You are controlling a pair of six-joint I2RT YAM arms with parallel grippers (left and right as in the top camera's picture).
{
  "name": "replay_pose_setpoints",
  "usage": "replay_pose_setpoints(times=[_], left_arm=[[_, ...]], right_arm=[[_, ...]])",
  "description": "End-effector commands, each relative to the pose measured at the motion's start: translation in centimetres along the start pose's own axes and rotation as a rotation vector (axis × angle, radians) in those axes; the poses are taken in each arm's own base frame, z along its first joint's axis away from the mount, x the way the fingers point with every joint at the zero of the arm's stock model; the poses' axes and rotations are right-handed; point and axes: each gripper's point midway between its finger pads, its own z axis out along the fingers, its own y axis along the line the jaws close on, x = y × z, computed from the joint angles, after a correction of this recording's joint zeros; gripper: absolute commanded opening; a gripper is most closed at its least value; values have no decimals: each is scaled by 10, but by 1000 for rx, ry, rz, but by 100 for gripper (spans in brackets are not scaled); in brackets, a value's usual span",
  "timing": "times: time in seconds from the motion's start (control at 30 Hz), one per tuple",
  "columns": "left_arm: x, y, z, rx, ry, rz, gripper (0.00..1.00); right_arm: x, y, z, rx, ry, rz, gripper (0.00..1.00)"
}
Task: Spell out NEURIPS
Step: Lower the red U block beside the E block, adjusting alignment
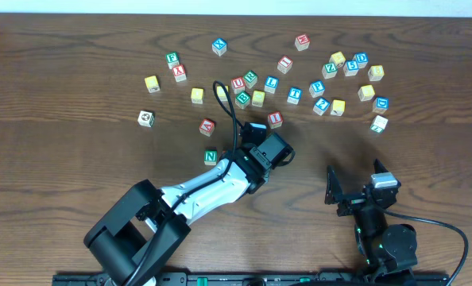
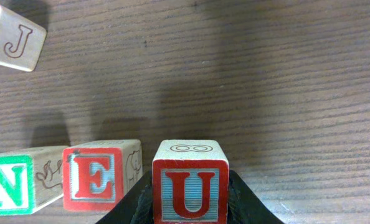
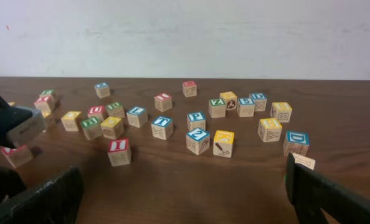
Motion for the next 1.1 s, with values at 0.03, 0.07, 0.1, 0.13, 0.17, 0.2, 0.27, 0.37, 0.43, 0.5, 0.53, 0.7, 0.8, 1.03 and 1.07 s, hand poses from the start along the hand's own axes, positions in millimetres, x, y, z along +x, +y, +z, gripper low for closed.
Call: replay_pose_setpoints(times=[0.03,0.07,0.1,0.13,0.17,0.2,0.27,0.37,0.43,0.5,0.53,0.7,0.8,1.03,1.07], left_arm=[[2,7,9,-38,-9,-7,7],[2,7,9,-40,-9,-7,8],[2,7,9,-40,-9,-7,8],[2,7,9,-40,-9,-6,7],[2,7,9,-40,-10,-6,7],[2,8,9,-41,-9,-8,7],[1,9,10,-43,-9,-11,8],[-1,13,12,-49,-8,-23,7],[-2,15,13,-52,-8,-30,8],[-2,16,13,-54,-6,-32,8],[-2,16,14,-54,-5,-31,7],[-2,16,14,-55,-4,-30,7],[-1,17,14,-57,-1,-29,7],[1,18,14,-62,4,-26,8],[1,19,14,-62,4,-26,8]], right_arm=[[1,-2,0,6,2,-13,99],[1,-2,0,7,2,-13,99],[1,-2,0,6,2,-12,99],[1,-2,0,6,2,-13,99],[1,-2,0,6,2,-13,99],[1,-2,0,6,2,-12,99],[1,-2,0,7,2,-12,99],[1,-2,0,7,2,-13,99],[1,-2,0,6,2,-12,99],[1,-2,0,6,2,-12,99],[1,-2,0,6,2,-12,99],[1,-2,0,7,2,-12,99],[1,-2,0,7,2,-13,99],[1,-2,0,6,2,-12,99],[1,-2,0,7,2,-12,99]])
